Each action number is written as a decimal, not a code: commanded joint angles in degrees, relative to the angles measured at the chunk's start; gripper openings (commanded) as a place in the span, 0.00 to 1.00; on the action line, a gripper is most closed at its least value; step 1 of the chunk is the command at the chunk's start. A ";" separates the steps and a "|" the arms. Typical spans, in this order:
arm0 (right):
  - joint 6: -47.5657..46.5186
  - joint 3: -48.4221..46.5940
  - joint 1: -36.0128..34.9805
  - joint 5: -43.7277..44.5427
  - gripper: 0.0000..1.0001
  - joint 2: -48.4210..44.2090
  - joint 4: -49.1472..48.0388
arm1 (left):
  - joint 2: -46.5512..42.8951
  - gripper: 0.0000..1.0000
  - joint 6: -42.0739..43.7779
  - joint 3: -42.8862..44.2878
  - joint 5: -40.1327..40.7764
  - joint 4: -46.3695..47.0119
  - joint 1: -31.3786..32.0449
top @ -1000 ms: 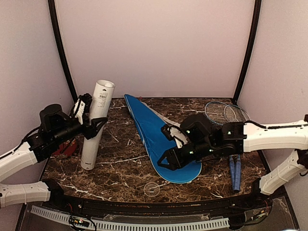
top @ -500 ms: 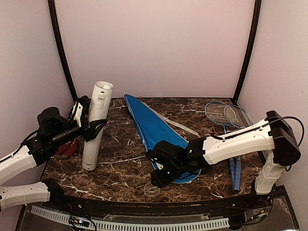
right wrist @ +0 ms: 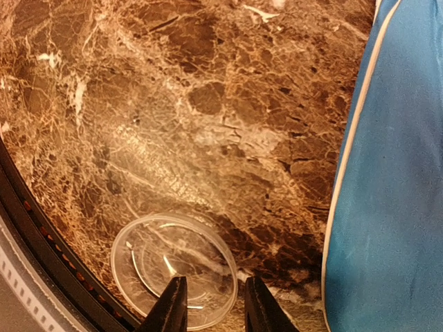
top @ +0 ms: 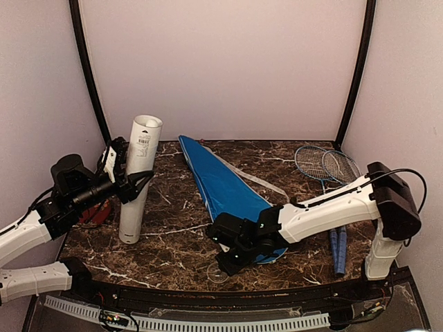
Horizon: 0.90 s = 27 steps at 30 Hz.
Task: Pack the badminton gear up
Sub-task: Pick up the tube cap at the center of the board.
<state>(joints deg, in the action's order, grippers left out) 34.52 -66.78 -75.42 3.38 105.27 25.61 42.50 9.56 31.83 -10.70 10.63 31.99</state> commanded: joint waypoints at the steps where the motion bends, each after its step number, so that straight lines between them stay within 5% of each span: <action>1: -0.68 -0.83 -0.84 1.19 0.27 1.24 0.26 | -0.72 0.58 -0.79 -0.17 -1.40 3.64 -0.12; 16: 0.14 -0.13 -1.01 1.66 0.00 1.65 -1.67 | 0.02 0.59 -0.45 -0.38 -3.29 3.82 -0.08; 27: -0.25 4.84 8.71 -0.85 0.00 -24.30 0.48 | 4.17 0.59 4.07 -0.02 -8.93 1.63 8.20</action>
<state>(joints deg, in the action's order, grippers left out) 34.54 -61.63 -70.43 3.38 91.37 26.74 45.25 10.76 31.81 -17.26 10.61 36.29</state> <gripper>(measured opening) 0.009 0.589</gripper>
